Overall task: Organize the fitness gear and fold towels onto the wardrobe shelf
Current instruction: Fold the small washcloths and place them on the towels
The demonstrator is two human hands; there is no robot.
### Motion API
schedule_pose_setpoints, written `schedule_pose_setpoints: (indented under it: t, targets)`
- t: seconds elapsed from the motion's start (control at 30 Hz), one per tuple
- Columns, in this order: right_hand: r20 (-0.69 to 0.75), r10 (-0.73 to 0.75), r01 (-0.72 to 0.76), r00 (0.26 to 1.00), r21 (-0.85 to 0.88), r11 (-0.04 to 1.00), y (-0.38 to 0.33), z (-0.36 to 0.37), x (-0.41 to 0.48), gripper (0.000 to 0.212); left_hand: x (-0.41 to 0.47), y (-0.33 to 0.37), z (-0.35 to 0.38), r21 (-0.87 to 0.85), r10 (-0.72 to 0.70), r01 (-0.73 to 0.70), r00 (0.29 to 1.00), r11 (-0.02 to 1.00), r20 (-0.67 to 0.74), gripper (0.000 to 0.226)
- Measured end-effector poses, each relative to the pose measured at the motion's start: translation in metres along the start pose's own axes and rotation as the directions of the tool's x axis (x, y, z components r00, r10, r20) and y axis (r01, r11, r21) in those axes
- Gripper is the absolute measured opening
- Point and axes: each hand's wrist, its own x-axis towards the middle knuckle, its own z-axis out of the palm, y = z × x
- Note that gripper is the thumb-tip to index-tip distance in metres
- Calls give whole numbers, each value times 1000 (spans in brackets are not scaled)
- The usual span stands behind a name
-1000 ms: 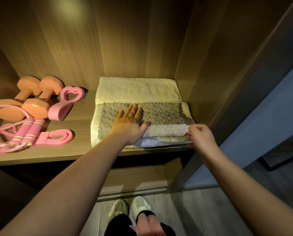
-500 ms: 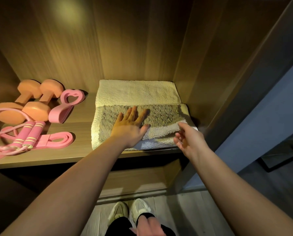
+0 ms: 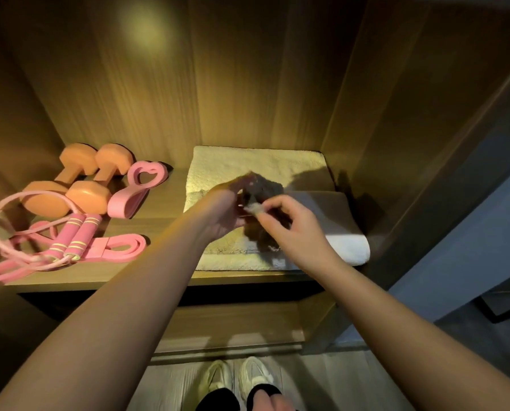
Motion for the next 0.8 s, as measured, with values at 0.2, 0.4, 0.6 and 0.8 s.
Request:
schedule_pose_setpoints:
  t: [0.2,0.4,0.6,0.8]
  targets:
    - [174,-108,151,979,-260,954,14,3,2,46,-2,3,-39,43,132,-127,981,991,-142,38]
    - [349,-47,253,936,-573,779,32,20,2,56,-8,-7,-65,450,173,12,914,893,-367,30]
    - [370,-60,295,927,-621,726,37,21,6,56,-3,6,-74,713,222,215,856,668,-467,23]
    - [372,-87,324,924,-642,695,34,24,7,55,-6,25,-61,597,-74,310,920,740,-385,33]
